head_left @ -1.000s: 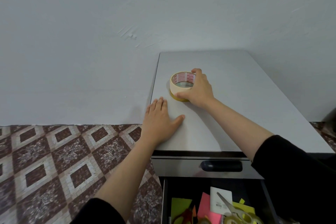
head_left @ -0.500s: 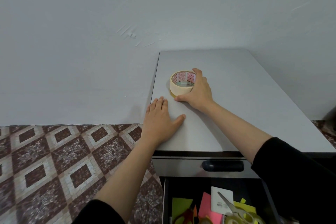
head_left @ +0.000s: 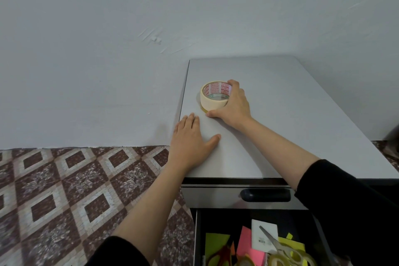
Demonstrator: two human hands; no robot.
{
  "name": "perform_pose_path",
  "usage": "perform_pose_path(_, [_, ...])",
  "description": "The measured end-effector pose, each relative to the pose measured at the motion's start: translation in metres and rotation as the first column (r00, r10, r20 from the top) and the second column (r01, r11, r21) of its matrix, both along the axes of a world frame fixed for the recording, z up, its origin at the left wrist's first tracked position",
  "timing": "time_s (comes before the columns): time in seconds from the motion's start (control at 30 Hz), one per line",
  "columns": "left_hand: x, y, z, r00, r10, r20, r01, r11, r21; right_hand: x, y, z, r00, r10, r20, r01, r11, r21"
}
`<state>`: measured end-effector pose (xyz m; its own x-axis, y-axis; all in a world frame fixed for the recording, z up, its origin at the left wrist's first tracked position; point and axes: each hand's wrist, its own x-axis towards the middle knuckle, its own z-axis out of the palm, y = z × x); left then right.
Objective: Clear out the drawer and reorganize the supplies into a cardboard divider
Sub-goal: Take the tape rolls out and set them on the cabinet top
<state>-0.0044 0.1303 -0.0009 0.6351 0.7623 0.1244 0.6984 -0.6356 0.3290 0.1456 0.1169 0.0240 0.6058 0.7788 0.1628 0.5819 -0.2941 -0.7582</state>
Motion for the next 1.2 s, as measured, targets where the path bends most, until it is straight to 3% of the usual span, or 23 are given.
perform_pose_path(0.6, [-0.001, -0.003, 0.004, 1.0, 0.009, -0.015, -0.009, 1.0, -0.028, -0.01, -0.014, 0.001, 0.999, 0.036, -0.011, -0.036, 0.999, -0.002])
perform_pose_path(0.9, [-0.01, -0.018, 0.007, 0.999, 0.034, -0.04, -0.036, 0.999, -0.035, -0.015, -0.055, 0.02, 0.977, 0.028, -0.212, -0.037, 0.999, -0.037])
perform_pose_path(0.97, [-0.019, -0.028, 0.007, 1.0, 0.019, 0.019, -0.017, 0.997, -0.069, -0.017, -0.076, 0.028, 0.977, 0.015, -0.211, -0.021, 0.999, -0.029])
perform_pose_path(1.07, [-0.039, -0.053, 0.009, 0.966, 0.023, 0.258, 0.014, 0.99, -0.141, -0.025, -0.119, 0.033, 0.994, 0.02, -0.109, -0.01, 0.996, 0.085])
perform_pose_path(1.2, [-0.063, -0.106, 0.012, 0.885, -0.027, 0.464, 0.073, 0.994, -0.082, -0.043, -0.178, 0.027, 0.992, 0.081, -0.099, -0.067, 0.988, 0.136])
